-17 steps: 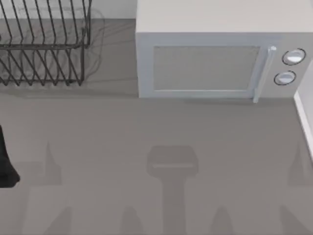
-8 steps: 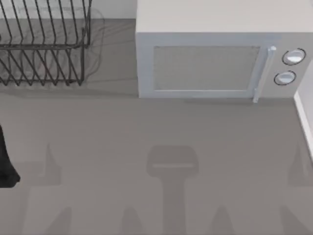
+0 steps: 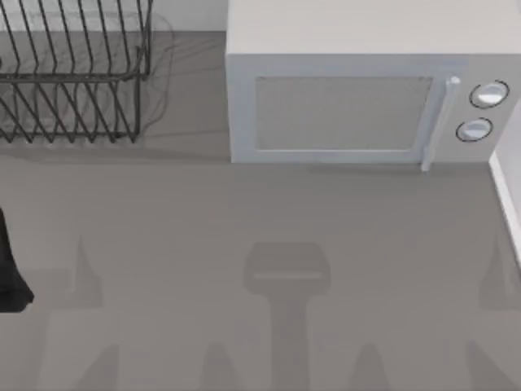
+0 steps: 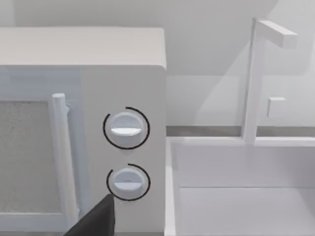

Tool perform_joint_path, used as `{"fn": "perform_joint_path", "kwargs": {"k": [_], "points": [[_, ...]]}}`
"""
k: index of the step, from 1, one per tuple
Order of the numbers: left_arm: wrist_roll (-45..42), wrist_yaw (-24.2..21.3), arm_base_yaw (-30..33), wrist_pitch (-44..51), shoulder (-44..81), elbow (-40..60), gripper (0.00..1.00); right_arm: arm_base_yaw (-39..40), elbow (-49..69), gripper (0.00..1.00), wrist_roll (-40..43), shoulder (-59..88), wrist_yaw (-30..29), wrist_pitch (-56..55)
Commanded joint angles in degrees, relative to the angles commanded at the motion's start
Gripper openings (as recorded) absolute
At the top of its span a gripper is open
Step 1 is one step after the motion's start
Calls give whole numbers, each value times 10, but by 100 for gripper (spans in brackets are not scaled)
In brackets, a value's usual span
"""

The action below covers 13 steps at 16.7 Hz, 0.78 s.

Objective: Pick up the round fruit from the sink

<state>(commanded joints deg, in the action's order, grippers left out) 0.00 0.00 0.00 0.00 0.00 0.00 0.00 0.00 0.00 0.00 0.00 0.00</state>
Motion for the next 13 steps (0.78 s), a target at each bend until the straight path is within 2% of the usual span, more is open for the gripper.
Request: {"fn": "perform_joint_path", "kwargs": {"k": [7, 13], "points": [[0, 0, 0, 0, 0, 0, 100, -9, 33, 100, 9, 36, 0, 23], [0, 0, 0, 0, 0, 0, 100, -58, 211, 100, 56, 266, 0, 150]]}}
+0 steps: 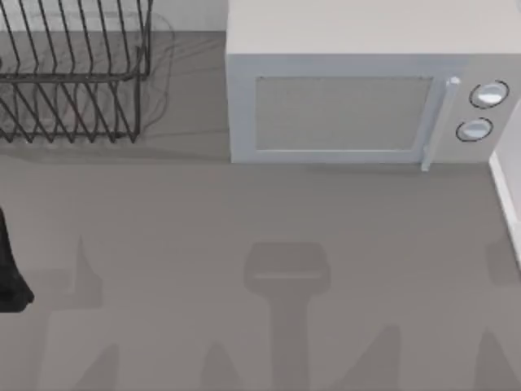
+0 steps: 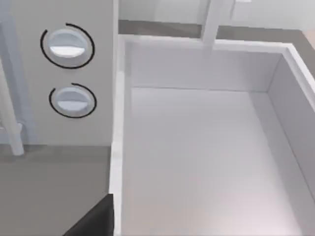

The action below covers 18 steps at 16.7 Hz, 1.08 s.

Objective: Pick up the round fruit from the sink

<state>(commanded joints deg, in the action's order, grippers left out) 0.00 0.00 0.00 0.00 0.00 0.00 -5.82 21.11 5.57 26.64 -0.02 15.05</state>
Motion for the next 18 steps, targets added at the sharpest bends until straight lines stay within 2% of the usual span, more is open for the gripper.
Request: {"fn": "perform_joint_path", "kwargs": {"k": [11, 15, 18], "points": [[0, 0, 0, 0, 0, 0, 100, -119, 434, 100, 114, 646, 0, 309], [0, 0, 0, 0, 0, 0, 100, -149, 539, 100, 142, 802, 0, 384], [0, 0, 0, 0, 0, 0, 100, -159, 578, 100, 153, 856, -1, 412]]}}
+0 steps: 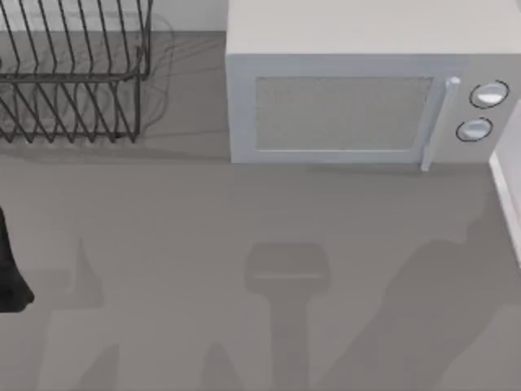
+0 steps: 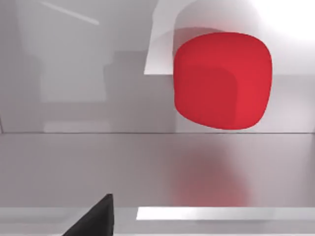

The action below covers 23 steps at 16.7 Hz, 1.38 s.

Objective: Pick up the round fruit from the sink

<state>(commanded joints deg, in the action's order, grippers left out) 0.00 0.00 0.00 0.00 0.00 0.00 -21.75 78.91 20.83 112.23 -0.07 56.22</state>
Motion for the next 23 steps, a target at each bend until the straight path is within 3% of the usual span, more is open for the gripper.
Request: {"fn": "perform_joint_path", "kwargs": {"k": [7, 17, 23], "points": [[0, 0, 0, 0, 0, 0, 100, 2, -1, 100, 0, 12, 0, -7], [0, 0, 0, 0, 0, 0, 100, 0, -90, 100, -2, 175, -1, -267], [0, 0, 0, 0, 0, 0, 100, 0, -103, 100, -2, 196, -2, -294]]}}
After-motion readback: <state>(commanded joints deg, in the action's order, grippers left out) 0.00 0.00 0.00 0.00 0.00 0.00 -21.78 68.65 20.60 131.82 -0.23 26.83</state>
